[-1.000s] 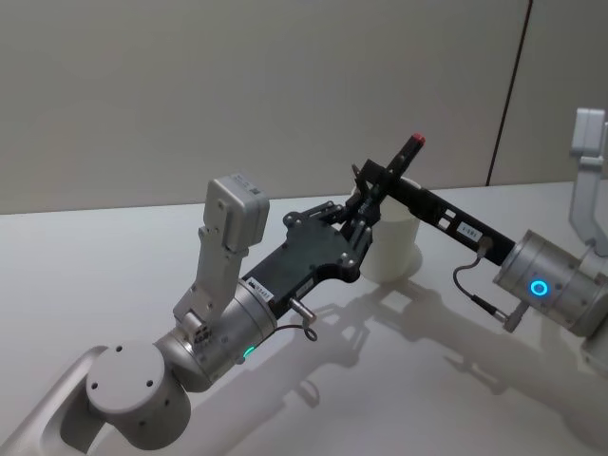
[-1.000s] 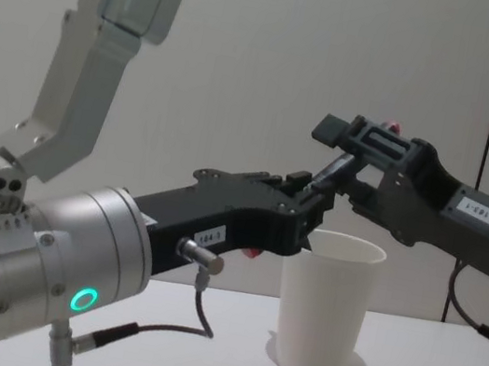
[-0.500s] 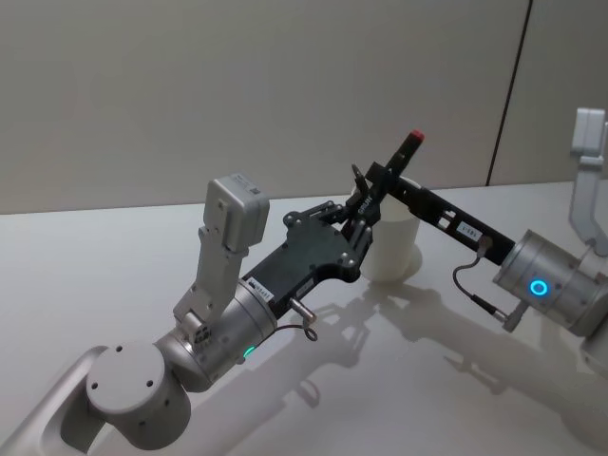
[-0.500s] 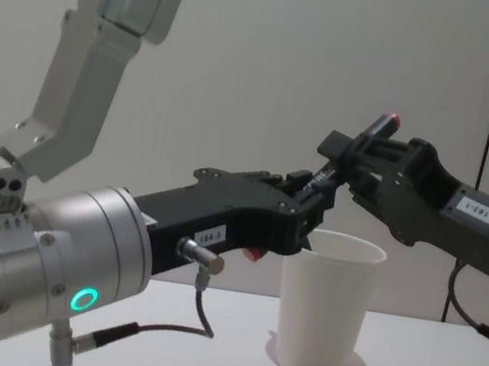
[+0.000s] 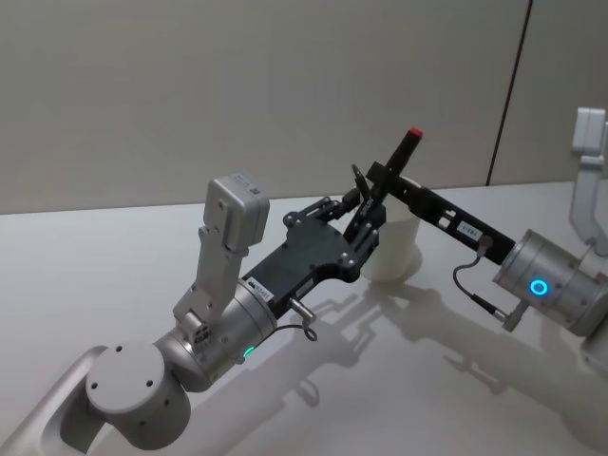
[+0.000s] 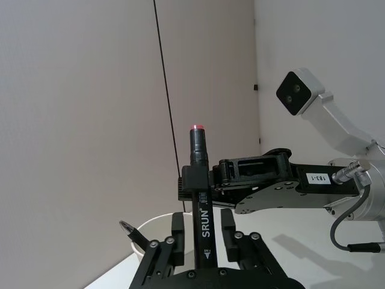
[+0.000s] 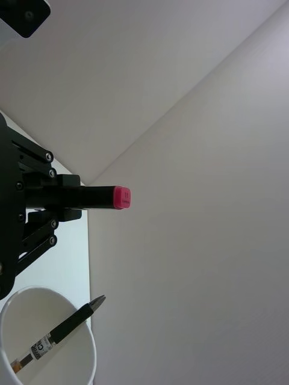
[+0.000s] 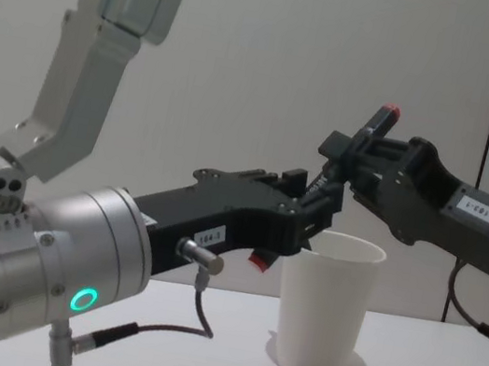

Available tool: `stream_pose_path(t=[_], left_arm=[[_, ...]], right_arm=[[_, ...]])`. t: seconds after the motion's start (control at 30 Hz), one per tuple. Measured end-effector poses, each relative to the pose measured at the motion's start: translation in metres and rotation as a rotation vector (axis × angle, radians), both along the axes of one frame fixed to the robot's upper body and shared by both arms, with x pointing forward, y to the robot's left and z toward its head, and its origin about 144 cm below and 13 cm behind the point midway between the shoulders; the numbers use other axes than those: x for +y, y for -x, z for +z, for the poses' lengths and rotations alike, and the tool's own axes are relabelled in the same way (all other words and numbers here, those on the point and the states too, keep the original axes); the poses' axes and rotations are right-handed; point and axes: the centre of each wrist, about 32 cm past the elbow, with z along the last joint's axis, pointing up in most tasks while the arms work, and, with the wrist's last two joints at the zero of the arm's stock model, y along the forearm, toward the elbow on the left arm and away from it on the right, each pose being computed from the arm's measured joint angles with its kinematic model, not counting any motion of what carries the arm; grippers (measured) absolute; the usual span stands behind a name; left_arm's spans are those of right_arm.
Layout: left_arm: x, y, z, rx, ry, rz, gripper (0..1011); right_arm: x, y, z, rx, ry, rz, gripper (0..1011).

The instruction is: Place the pen into the pen holder.

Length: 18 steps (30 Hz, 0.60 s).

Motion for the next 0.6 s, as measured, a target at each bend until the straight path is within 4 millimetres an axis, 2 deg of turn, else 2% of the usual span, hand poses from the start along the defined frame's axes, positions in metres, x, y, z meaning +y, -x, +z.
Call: stream_pose_path(t=[0.03,0.3,0.33,0.6], left_arm=[[0.0,0.0,0.0,0.0,0.0,0.0,386],[-0.0001,0.0,0.0,0.0,0.0,0.0,599],[-0.0001,0.0,0.0,0.0,0.001,0.0,655],[-0.0001,0.0,0.0,0.0,0.001,0.0,887]], right_arm=[[0.0,0.0,0.0,0.0,0.0,0.0,201],[0.0,0.0,-0.0001,0.0,0.0,0.0,201],[0.0,0.0,-0.0001,0.0,0.0,0.0,201],[0.0,0.0,-0.0001,0.0,0.0,0.0,201]])
